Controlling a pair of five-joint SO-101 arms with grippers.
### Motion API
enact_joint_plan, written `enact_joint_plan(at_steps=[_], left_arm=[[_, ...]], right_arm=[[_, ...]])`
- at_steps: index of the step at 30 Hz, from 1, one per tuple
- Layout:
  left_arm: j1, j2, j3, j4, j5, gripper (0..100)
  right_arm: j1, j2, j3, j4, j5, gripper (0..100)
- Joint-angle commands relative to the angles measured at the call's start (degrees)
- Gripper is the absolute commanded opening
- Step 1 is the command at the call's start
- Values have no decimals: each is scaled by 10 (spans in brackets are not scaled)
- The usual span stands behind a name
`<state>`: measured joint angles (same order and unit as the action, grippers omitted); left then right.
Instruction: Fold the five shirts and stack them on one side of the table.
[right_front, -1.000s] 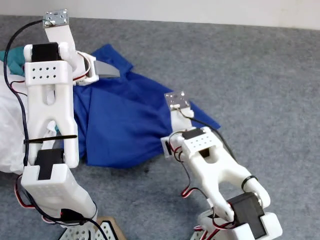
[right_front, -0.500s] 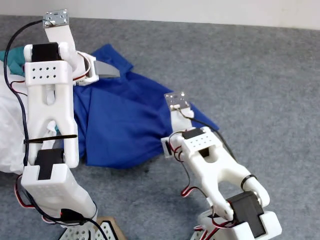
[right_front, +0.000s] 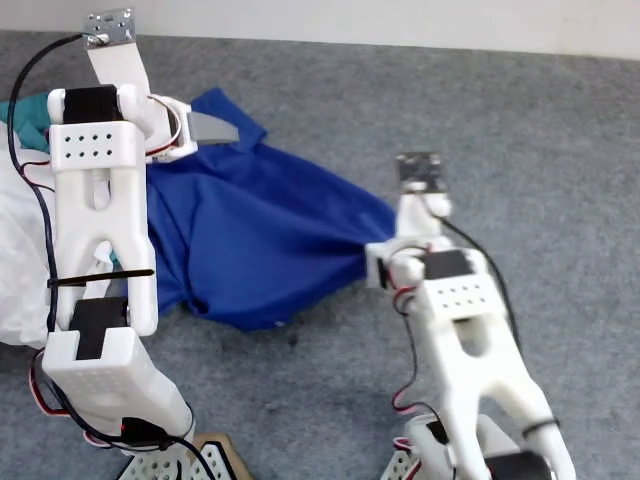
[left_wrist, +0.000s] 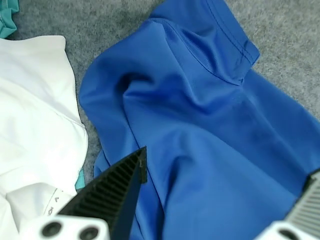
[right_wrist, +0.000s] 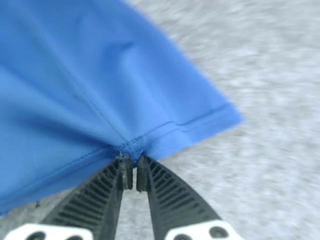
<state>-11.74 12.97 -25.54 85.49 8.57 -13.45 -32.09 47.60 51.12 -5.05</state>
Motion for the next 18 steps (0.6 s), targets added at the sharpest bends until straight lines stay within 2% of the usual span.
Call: enact_joint_plan(at_steps=[1, 7, 12, 18], left_arm=[[0, -22, -4, -23, 0, 463], [35, -10, -5, -62, 0, 463], [73, 53, -31, -96, 0, 463], [82, 161, -156, -85, 0, 463]], right_arm=[[68, -80, -28, 20, 6, 5], [149, -138, -25, 34, 8, 5], [150, -139, -21, 96, 35, 5], [115, -140, 22, 95, 35, 5]])
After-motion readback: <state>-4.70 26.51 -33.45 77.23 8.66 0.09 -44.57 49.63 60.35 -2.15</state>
